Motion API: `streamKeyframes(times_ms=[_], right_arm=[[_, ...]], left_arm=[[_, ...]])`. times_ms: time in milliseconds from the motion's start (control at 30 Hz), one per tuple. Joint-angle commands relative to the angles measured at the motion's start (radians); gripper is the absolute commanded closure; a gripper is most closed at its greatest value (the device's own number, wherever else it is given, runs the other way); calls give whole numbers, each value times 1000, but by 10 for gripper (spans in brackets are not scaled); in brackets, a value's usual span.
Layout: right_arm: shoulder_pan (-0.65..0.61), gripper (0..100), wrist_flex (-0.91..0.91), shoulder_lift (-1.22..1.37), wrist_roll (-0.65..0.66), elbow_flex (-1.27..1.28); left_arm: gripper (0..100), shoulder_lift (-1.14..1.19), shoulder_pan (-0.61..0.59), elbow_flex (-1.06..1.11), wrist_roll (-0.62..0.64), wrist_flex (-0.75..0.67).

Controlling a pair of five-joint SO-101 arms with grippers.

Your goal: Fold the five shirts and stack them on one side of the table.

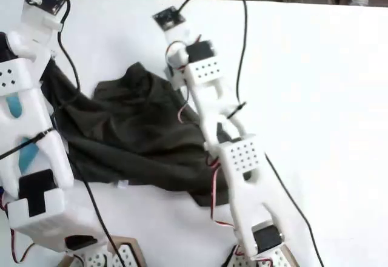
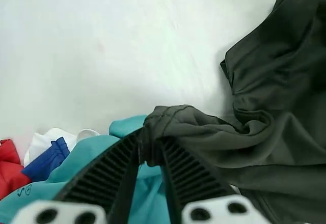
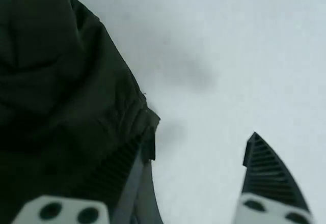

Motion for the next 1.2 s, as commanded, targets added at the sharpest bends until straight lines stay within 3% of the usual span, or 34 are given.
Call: streamKeyframes(times_ms=[0, 167, 400, 633, 833, 1167], right_arm=[[-41, 711, -87, 21, -40, -140], [-105, 711, -275, 51, -40, -163], [-197, 711, -354, 134, -40, -163], [-199, 749, -444, 220, -38, -163], [-206, 982, -437, 265, 146, -163], [-84, 976, -254, 93, 175, -173]], left_arm=[[975, -11, -11, -5, -3, 26], [974, -11, -11, -13, -2, 46], [974, -12, -11, -13, -2, 54], [974, -14, -11, -15, -2, 55], [974, -14, -11, -15, -2, 55], [974, -12, -9, -10, -2, 55]])
